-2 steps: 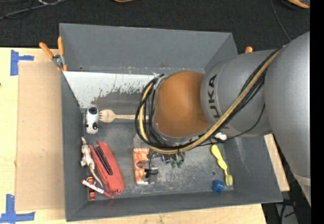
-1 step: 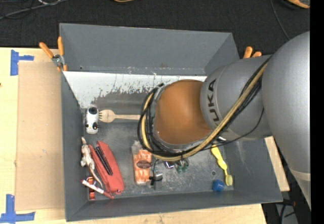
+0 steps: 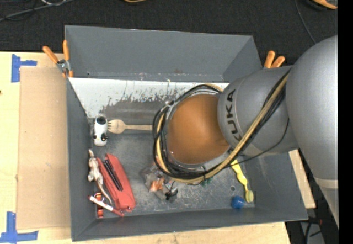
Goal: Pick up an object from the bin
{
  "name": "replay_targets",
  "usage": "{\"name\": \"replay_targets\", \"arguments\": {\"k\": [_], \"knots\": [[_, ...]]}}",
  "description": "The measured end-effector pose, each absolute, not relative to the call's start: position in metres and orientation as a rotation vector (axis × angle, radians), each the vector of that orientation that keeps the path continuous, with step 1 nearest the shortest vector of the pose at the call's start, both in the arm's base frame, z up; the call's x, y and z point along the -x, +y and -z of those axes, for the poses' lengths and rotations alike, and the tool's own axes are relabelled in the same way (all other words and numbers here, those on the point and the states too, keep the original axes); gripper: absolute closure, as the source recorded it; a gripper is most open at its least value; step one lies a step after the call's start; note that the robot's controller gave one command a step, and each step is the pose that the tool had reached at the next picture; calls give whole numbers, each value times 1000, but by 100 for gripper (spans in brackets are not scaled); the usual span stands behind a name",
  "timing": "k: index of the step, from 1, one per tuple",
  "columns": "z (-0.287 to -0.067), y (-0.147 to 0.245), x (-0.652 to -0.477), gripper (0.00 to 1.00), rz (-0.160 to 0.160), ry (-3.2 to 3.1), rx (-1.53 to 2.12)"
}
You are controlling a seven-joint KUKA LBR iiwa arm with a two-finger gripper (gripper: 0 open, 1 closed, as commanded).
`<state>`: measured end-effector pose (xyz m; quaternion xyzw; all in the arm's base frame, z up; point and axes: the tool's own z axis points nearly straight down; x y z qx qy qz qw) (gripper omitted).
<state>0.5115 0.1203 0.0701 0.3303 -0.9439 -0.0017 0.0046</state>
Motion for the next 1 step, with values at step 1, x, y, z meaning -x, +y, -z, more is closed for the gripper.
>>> {"name": "replay_targets", "arguments": {"k": [1], "knots": [[-71,120,-511,100,6,-2957,-1033]]}}
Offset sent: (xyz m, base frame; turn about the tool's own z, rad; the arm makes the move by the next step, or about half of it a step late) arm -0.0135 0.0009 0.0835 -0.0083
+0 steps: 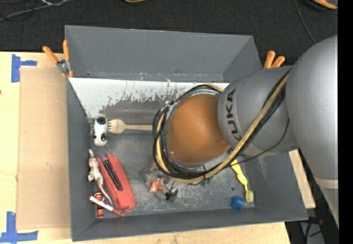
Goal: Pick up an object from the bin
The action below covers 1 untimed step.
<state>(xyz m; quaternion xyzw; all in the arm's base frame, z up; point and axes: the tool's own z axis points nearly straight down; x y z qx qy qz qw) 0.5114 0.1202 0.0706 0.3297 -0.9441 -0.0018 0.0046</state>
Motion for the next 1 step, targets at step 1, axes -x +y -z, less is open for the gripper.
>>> {"name": "replay_targets", "arguments": {"k": [1], "knots": [[-154,123,-497,100,9,-2951,-1039]]}}
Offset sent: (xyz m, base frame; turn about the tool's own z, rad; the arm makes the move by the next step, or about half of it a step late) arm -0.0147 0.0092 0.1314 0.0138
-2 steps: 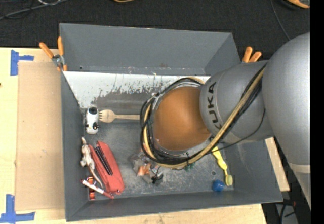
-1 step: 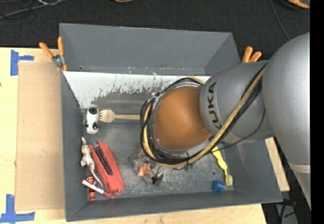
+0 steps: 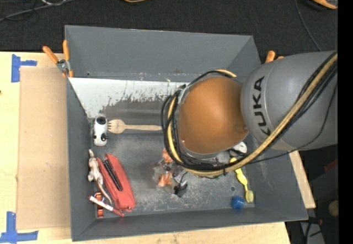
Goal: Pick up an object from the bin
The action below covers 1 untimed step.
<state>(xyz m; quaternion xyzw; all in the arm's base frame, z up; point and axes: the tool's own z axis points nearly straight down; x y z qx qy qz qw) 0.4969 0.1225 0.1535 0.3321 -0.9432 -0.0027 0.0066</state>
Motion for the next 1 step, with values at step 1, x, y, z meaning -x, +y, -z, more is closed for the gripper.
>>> {"name": "replay_targets", "arguments": {"k": [1], "knots": [[-205,130,-498,100,9,-2960,-1010]]}}
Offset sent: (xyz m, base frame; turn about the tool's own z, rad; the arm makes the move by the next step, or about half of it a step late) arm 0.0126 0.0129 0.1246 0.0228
